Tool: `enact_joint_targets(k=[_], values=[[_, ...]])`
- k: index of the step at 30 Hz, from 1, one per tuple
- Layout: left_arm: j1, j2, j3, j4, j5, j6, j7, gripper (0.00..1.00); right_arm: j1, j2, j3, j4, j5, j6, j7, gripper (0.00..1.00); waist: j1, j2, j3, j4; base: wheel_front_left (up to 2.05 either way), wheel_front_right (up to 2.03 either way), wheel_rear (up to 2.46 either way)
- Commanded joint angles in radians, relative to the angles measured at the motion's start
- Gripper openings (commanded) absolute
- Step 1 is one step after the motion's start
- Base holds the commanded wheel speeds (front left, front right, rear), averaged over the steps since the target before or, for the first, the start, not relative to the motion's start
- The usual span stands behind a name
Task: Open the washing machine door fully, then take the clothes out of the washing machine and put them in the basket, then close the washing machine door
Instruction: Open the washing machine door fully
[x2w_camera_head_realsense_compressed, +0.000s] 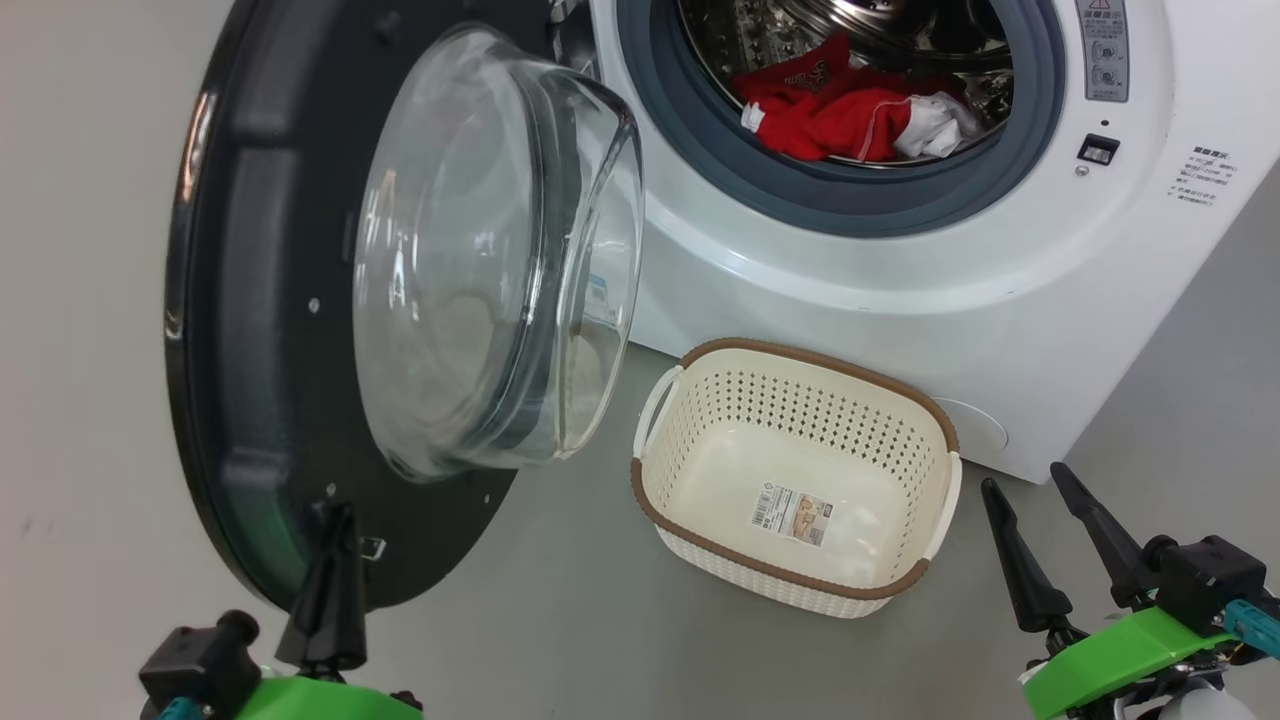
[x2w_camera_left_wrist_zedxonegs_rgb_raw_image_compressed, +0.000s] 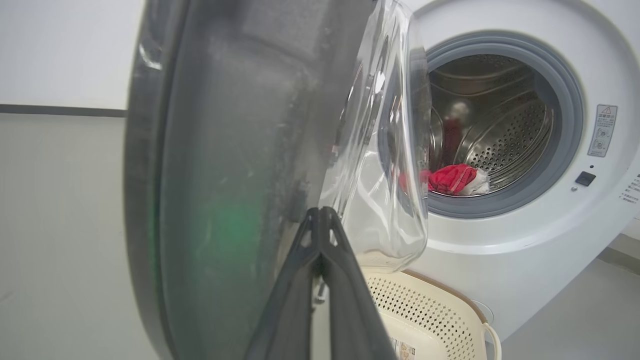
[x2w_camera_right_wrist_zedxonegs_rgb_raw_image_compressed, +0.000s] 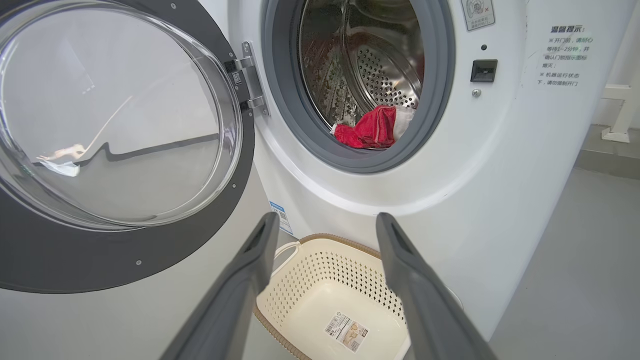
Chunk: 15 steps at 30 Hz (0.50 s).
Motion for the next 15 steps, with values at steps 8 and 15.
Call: enact_joint_targets(k=[8, 15], values=[[-0.062, 0.019, 0.165, 0.012, 0.053, -0.026, -0.018, 0.00, -0.020, -0.023, 0.006, -0.043, -0.017, 0.008, -0.007, 1.00, 0.0000, -0.0001, 0.001, -0.001, 0.00, 0.00, 0.00], [-0.117, 0.020, 0.265, 0.072, 0.100, -0.061, -0.018, 0.00, -0.017, -0.032, -0.003, -0.053, -0.021, 0.008, -0.007, 1.00, 0.0000, -0.0001, 0.012, -0.006, 0.00, 0.00, 0.00]])
